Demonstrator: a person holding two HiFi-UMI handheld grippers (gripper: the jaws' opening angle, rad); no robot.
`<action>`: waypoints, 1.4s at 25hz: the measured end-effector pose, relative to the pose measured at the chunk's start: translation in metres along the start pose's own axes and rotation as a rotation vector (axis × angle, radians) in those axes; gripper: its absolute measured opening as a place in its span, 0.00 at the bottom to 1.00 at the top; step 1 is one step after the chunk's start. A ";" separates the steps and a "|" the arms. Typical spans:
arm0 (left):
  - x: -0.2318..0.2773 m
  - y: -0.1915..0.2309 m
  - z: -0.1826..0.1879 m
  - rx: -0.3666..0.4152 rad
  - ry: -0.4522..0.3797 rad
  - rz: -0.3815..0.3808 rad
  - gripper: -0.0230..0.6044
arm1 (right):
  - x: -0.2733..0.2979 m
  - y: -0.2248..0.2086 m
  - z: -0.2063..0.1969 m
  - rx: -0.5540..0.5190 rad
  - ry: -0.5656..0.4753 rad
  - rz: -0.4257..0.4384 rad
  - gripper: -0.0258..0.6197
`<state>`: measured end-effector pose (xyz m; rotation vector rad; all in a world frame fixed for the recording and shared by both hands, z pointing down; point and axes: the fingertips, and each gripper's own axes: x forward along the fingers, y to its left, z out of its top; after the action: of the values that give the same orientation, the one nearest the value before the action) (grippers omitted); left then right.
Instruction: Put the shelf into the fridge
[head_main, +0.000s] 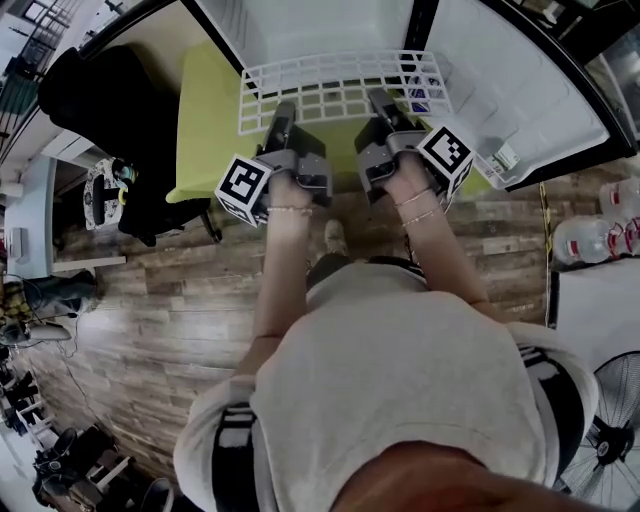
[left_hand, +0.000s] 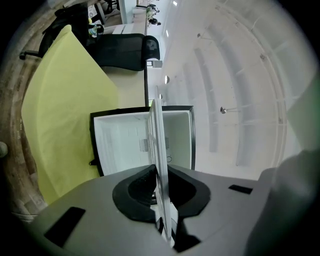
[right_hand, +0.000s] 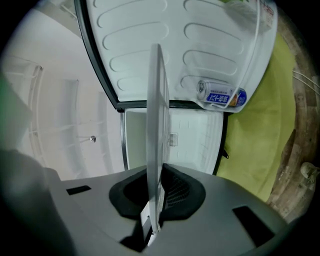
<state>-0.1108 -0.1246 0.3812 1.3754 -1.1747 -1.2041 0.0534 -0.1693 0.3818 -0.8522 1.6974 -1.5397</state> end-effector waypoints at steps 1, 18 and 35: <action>0.005 0.002 0.004 -0.006 0.000 0.003 0.10 | 0.007 -0.001 0.000 -0.004 0.000 -0.004 0.08; 0.087 0.028 0.060 -0.051 0.046 0.022 0.10 | 0.096 -0.008 -0.002 -0.041 -0.043 -0.038 0.08; 0.109 0.029 0.068 -0.051 0.076 0.022 0.10 | 0.115 -0.011 0.003 -0.042 -0.074 -0.047 0.08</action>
<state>-0.1740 -0.2393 0.3931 1.3551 -1.0962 -1.1486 -0.0074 -0.2681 0.3856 -0.9657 1.6726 -1.4895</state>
